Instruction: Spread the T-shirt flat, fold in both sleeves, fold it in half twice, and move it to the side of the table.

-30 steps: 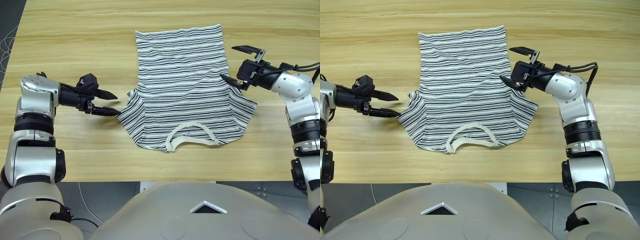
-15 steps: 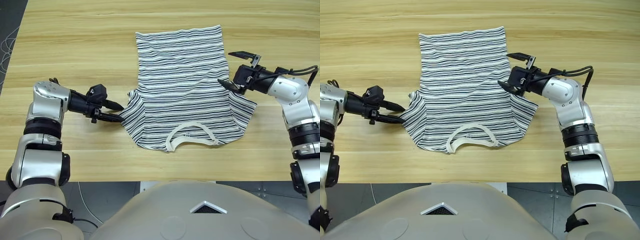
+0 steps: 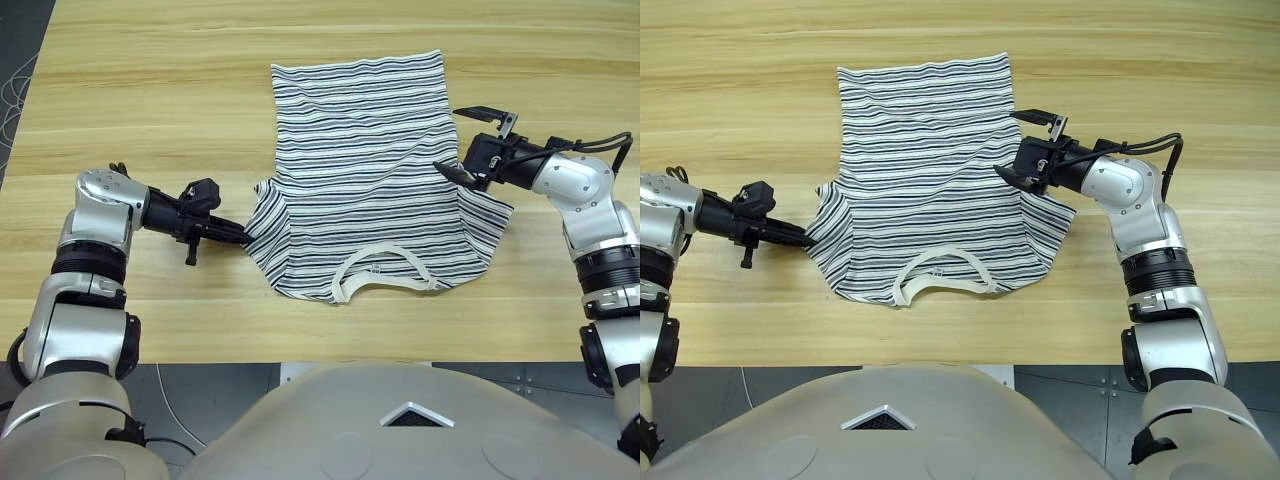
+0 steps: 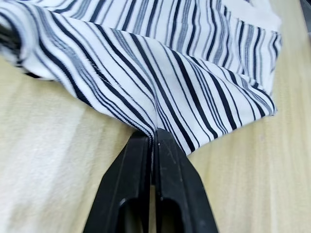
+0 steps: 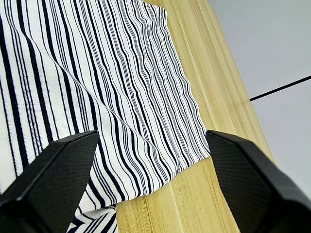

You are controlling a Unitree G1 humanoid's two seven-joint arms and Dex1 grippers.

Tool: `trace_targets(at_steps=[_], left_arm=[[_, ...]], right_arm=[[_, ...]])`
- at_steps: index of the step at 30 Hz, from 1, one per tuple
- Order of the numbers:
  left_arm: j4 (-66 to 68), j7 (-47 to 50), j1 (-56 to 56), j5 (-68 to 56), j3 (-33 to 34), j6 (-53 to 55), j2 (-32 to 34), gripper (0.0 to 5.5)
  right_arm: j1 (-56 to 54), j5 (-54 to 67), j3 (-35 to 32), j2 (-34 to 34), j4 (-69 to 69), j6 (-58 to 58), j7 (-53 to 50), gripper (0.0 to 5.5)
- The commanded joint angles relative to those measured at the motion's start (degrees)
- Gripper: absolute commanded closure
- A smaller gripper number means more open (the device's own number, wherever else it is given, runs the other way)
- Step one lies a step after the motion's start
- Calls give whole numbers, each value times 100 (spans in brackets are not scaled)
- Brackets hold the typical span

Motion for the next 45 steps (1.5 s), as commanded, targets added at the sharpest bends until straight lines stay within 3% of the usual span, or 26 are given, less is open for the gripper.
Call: trace_targets(at_steps=[1, 14, 27, 45], left_arm=[[-157, -6, 259, -28, -311, 210, 162, 538], [-511, -5, 16, -718, -290, 276, 413, 538], [-1430, -6, -76, -2262, -606, 778, 799, 538], [-1402, -5, -624, -2069, -1150, 1080, -376, 538]], right_arm=[[-115, -63, 44, 54, 65, -6, -60, 142], [-276, -181, 135, 221, 297, -117, -233, 142], [-314, -235, 201, 229, 439, -206, -258, 142], [-314, -284, 282, 301, 657, -381, -386, 142]])
